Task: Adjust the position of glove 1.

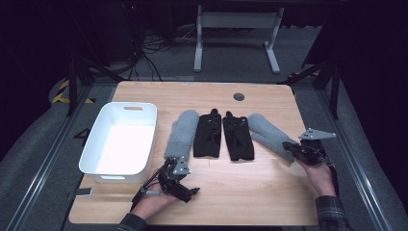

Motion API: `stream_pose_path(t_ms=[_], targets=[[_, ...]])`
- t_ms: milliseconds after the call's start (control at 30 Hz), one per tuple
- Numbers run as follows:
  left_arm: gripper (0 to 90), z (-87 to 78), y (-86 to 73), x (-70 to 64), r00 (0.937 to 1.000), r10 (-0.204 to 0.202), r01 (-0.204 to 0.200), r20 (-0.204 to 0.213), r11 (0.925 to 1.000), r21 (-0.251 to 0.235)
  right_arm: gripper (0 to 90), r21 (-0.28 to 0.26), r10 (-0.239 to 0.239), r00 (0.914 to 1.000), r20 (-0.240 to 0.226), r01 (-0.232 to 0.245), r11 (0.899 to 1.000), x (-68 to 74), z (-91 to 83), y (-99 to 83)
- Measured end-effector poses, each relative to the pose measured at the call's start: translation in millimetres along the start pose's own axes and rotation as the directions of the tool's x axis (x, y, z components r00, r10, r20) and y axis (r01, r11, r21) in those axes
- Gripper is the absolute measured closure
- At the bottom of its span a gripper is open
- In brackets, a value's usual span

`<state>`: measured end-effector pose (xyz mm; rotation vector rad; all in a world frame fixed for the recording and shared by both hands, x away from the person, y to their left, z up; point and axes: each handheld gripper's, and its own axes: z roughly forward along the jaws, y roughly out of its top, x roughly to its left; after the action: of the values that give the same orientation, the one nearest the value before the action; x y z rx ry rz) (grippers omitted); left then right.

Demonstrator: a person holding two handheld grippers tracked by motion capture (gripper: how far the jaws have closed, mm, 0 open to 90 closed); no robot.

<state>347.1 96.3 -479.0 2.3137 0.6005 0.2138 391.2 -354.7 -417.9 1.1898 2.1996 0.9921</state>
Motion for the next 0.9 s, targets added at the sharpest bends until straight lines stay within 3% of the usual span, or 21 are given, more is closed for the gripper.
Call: stream_pose_path(t_ms=[367, 433, 533, 900], targets=[[0.5, -0.1, 0.0, 0.2, 1.0, 0.002, -0.002, 0.0, 1.0, 0.002, 90.0, 0.054, -0.006, 0.9985, 0.054, 0.003, 0.999, -16.4, 10.8, -1.3], [0.5, -0.1, 0.0, 0.2, 1.0, 0.002, -0.002, 0.001, 1.0, 0.002, 90.0, 0.086, -0.005, 0.9986, 0.052, 0.0, 0.996, -19.1, 14.6, -4.8], [0.5, -0.1, 0.0, 0.2, 1.0, 0.002, -0.002, 0.001, 1.0, 0.002, 90.0, 0.092, 0.01, 0.9989, 0.045, -0.014, 0.996, -22.1, 16.3, -7.2], [0.6, -0.3, -0.1, 0.3, 1.0, 0.002, -0.002, 0.001, 1.0, 0.002, 90.0, 0.125, 0.008, 0.9983, 0.058, -0.015, 0.992, -17.1, -2.0, -18.1]])
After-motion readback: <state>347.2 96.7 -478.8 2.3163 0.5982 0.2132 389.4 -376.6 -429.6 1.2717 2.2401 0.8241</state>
